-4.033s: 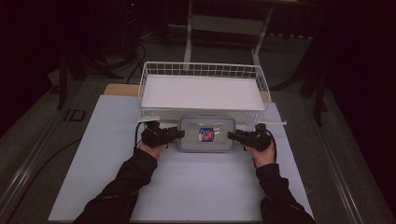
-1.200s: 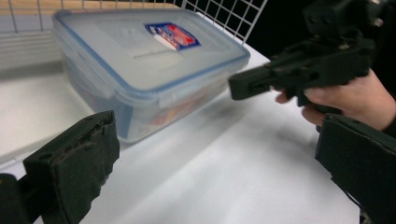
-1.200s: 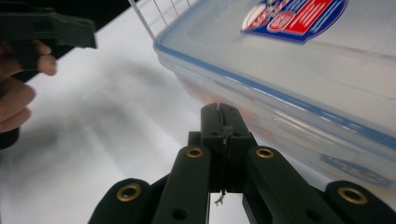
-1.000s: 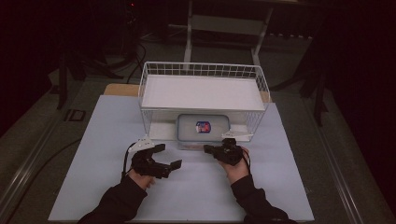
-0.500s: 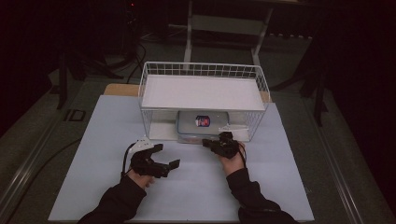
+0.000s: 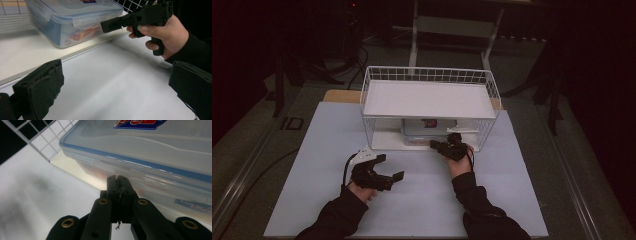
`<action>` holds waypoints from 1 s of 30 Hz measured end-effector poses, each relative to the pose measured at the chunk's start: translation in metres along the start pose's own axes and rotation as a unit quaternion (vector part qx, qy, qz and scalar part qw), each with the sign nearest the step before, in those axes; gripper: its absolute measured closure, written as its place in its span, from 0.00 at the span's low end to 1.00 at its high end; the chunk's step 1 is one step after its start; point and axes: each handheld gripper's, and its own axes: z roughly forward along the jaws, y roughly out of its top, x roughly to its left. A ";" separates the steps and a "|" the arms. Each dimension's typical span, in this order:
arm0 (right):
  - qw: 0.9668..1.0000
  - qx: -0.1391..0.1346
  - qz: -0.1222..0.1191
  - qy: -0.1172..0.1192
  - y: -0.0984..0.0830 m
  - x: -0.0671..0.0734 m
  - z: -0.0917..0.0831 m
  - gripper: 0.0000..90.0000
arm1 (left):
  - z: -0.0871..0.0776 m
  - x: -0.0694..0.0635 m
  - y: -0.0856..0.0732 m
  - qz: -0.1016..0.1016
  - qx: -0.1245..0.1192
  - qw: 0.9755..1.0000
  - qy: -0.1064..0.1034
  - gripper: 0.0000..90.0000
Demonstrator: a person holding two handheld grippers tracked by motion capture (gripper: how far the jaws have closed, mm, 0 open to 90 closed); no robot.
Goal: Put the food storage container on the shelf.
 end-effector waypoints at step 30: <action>0.997 -0.028 -0.033 0.067 -0.028 0.027 -0.035 0.29 | -0.003 -0.005 0.000 0.015 -0.001 1.000 -0.003 0.00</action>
